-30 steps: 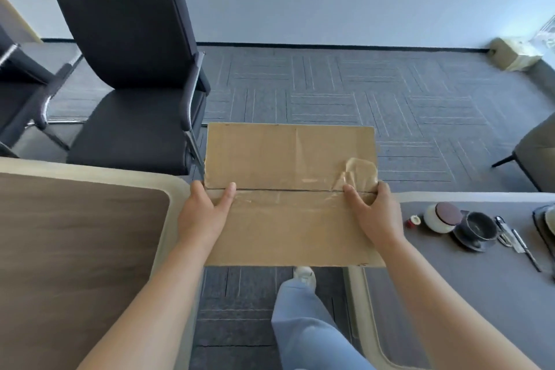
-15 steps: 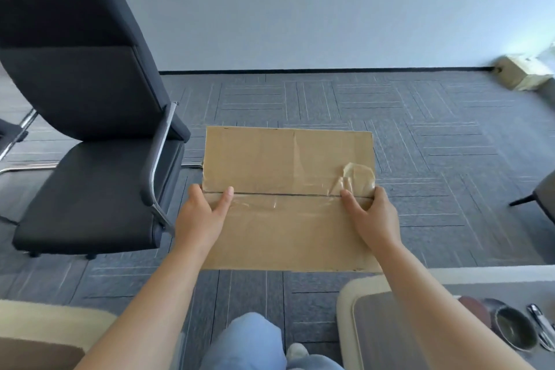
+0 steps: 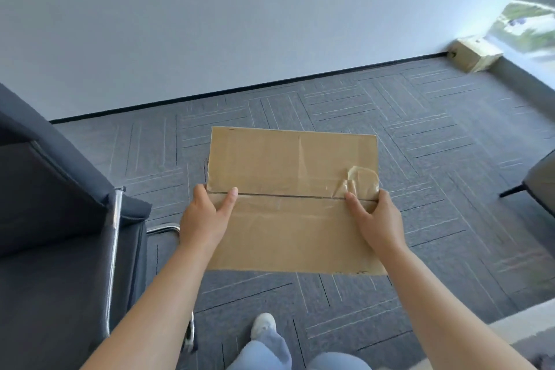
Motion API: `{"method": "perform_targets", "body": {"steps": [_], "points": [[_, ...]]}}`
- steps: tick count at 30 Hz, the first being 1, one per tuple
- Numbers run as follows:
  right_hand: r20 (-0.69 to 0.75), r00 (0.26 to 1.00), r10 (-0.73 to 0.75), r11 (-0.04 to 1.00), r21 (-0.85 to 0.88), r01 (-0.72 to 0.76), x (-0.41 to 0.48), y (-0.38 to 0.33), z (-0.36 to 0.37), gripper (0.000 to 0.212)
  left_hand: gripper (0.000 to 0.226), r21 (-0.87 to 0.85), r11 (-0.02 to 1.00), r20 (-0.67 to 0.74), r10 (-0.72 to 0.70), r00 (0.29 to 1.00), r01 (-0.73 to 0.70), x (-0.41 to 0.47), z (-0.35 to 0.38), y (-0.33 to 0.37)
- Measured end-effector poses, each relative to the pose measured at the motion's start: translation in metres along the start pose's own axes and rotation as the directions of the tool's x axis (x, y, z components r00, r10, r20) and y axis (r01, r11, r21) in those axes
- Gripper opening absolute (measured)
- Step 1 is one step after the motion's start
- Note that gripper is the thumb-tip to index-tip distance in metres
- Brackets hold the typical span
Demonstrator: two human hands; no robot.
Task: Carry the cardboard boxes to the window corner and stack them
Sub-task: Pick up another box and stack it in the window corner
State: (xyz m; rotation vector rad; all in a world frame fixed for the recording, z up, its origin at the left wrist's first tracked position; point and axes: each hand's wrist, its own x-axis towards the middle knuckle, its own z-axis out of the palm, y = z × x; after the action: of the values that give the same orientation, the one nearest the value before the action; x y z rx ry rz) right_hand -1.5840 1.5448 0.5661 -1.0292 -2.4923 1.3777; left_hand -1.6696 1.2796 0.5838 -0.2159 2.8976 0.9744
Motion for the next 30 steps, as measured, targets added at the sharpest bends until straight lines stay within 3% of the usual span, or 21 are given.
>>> {"method": "perform_targets", "body": {"steps": [12,30], "points": [[-0.197,0.963,0.185,0.981,0.096,-0.169,0.142,-0.014,-0.024,0.042,0.059,0.008,0.985,0.194,0.168,0.966,-0.173,0.156,0.08,0.128],[-0.286,0.927,0.241,0.963,0.192,-0.191,0.451,-0.012,-0.175,0.044,0.062,-0.018,0.948,0.257,0.31,0.915,-0.317,0.321,0.259,0.413]]}}
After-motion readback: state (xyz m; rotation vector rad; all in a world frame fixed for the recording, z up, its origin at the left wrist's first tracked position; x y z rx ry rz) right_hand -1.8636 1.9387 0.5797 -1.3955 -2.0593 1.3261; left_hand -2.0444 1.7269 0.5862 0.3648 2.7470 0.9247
